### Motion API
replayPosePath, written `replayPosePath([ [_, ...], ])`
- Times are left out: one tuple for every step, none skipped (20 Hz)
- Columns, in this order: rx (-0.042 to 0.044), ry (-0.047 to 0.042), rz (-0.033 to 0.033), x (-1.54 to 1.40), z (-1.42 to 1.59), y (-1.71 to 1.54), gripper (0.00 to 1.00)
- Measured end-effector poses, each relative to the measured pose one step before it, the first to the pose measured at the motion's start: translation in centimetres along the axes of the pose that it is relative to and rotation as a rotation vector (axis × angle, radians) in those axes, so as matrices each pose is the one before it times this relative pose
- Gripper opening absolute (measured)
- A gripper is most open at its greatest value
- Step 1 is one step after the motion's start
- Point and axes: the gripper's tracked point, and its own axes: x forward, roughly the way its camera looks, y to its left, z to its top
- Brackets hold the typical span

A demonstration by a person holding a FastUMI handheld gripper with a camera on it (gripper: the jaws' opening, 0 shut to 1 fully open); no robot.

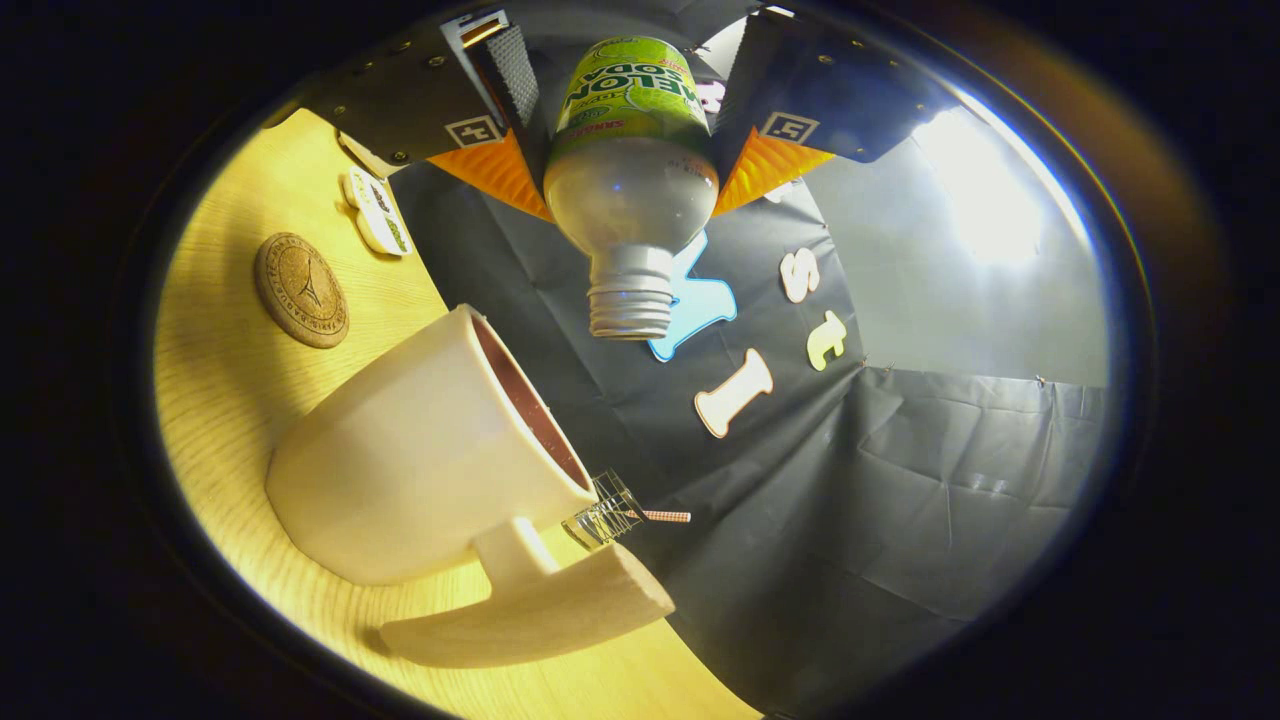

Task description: Take the bottle from table, then pour the juice into the cup, finally place the bottle on the coaster

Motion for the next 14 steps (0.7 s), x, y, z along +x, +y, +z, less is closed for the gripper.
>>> replayPosePath([
  [-0.00076,-0.0007,-0.0009,0.024,0.063,-0.012,0.78],
  [-0.00087,-0.00006,-0.00039,0.033,-0.153,-0.038,0.78],
  [-0.00041,0.00055,-0.00014,0.075,-0.02,-0.052,0.78],
  [0.00111,-0.00034,-0.00036,-0.005,0.035,0.031,0.78],
  [0.00285,-0.00011,0.00148,0.062,0.025,-0.018,0.78],
  [-0.00244,0.00375,-0.00487,-0.033,-0.076,-0.037,0.78],
  [-0.01392,0.00165,-0.00577,0.014,0.033,-0.055,0.78],
  [-0.01302,0.00067,-0.00322,0.001,0.166,0.06,0.78],
  [-0.01278,0.00115,-0.00056,-0.161,0.186,0.105,0.78],
  [-0.01053,0.00195,-0.00324,0.049,-0.051,0.024,0.78],
  [-0.01828,0.00429,-0.01372,0.025,0.041,-0.192,0.78],
  [-0.02874,0.00819,-0.01751,0.035,-0.029,0.035,0.78],
  [-0.04159,0.01101,-0.02219,-0.082,-0.014,-0.249,0.78],
  [-0.03848,0.00798,-0.01617,-0.028,0.081,-0.265,0.78],
])
